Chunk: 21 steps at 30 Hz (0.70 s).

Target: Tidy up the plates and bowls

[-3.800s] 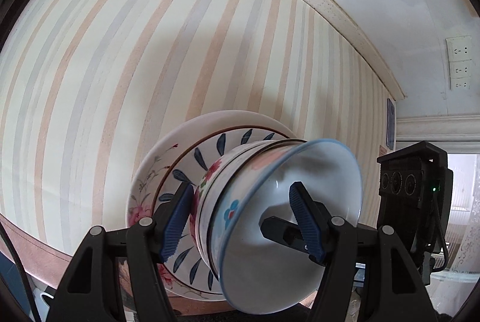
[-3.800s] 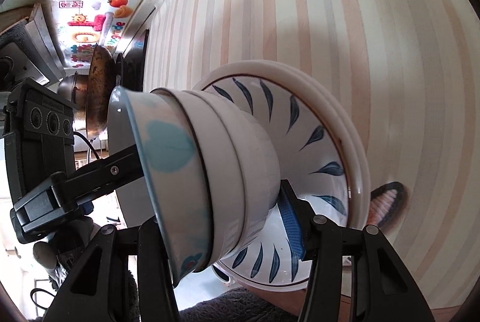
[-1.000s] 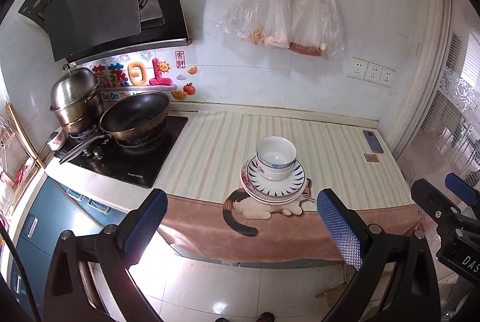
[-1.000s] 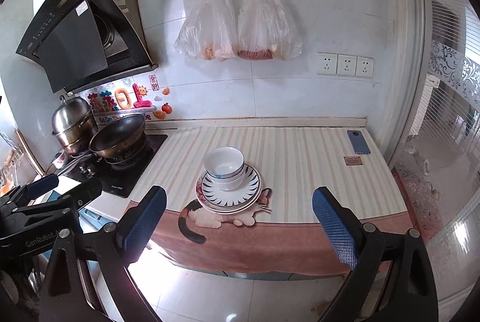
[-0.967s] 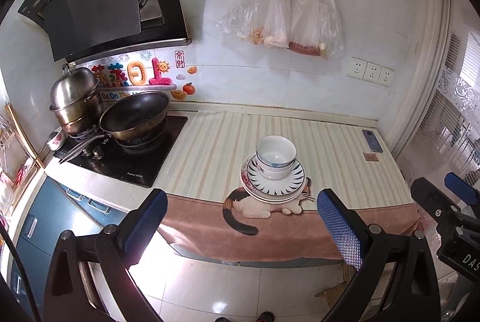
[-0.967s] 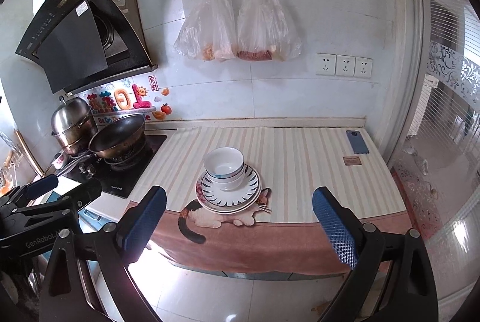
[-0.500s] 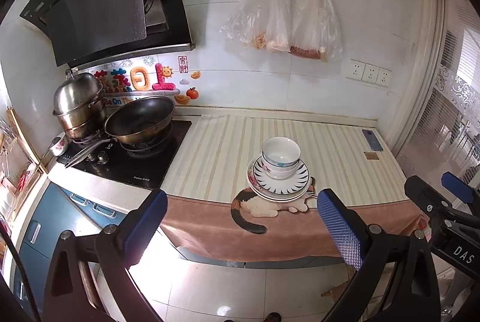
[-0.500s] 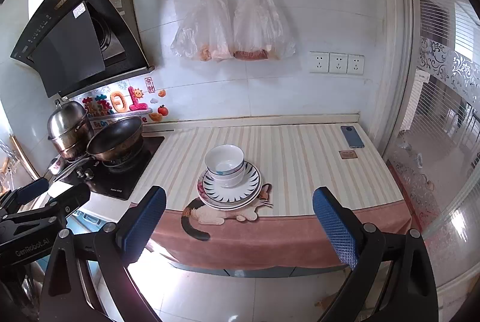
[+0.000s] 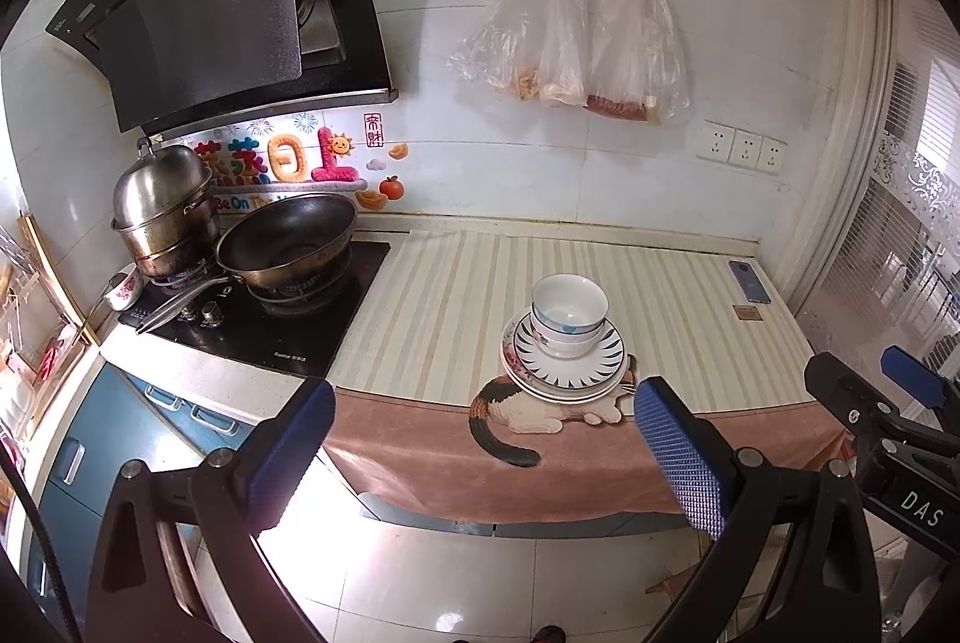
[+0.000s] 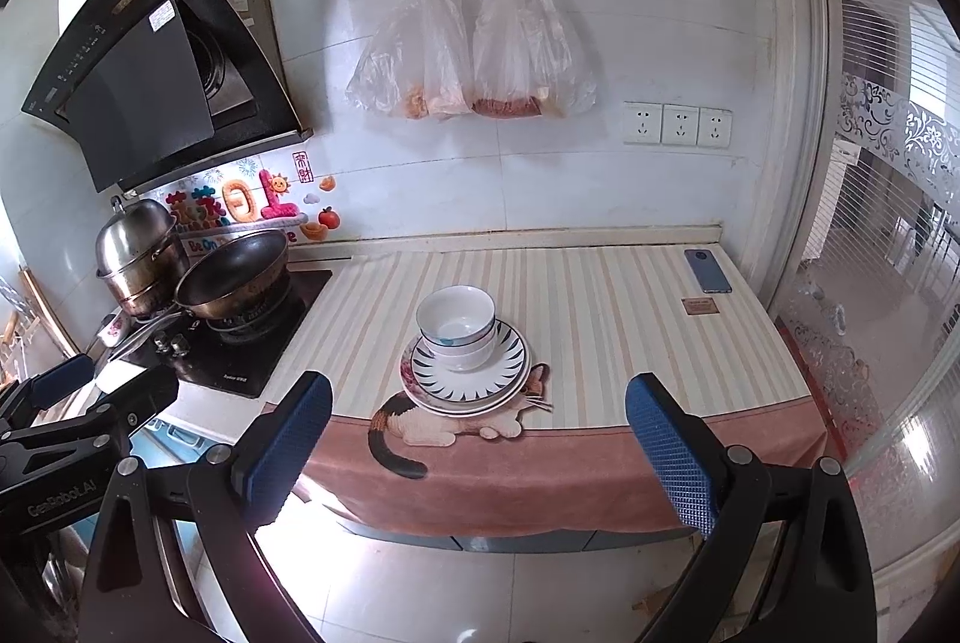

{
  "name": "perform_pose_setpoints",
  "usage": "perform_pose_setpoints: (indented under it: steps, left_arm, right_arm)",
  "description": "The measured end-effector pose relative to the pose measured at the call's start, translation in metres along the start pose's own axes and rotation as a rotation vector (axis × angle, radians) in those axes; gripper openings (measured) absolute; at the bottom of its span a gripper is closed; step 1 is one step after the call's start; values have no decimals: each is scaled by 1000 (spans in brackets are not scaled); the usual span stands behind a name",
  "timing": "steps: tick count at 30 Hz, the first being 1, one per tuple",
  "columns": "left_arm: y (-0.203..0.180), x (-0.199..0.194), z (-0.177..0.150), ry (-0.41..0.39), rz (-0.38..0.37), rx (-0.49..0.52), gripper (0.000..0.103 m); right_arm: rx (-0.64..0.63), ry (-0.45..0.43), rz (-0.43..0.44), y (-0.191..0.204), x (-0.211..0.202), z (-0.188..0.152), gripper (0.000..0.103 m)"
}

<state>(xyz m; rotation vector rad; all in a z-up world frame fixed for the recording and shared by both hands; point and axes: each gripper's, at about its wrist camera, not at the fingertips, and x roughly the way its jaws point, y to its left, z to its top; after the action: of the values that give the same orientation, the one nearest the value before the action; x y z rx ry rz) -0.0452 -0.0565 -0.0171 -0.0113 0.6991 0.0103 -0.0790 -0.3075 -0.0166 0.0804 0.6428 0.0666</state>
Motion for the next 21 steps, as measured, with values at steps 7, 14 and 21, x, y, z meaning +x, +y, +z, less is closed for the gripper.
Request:
perform_pose_setpoints:
  steps: [7, 14, 21]
  left_arm:
    - [2, -3, 0, -1, -3, 0, 102]
    - [2, -4, 2, -7, -1, 1, 102]
    - [5, -6, 1, -7, 5, -7, 102]
  right_arm:
    - [-1, 2, -2, 1, 0, 0, 100]
    - [2, 4, -3, 0, -1, -3, 100]
    - [-3, 5, -4, 0, -2, -5, 101]
